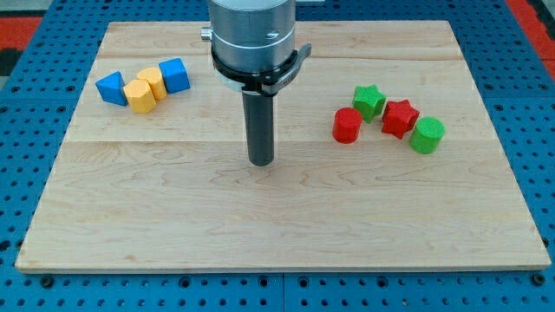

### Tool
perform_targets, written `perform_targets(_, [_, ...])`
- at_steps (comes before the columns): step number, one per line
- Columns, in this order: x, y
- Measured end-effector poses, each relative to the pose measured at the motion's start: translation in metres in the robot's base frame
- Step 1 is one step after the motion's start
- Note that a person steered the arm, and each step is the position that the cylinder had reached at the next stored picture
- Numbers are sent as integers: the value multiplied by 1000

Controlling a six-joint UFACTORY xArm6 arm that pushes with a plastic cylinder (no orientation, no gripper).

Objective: Place your arm at the top center

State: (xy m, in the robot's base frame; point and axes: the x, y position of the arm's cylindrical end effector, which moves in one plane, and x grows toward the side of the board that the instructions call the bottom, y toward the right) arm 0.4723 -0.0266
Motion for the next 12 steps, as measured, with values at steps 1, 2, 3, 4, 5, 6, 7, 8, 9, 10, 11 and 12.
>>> perform_targets(1, [0, 0])
perform_targets(2, [0, -1])
perform_targets(3, [0, 1])
perform_targets(4, [-2, -10])
perform_targets(5, [-2, -10])
perform_targets(6, [-22, -15])
perform_targets(7, [-105, -2])
perform_targets(8, [-164, 14])
perform_targets(9, [-231, -7])
perform_targets(10, [-245, -8])
perform_targets(11, [-245, -8])
perform_targets(12, [-245, -8])
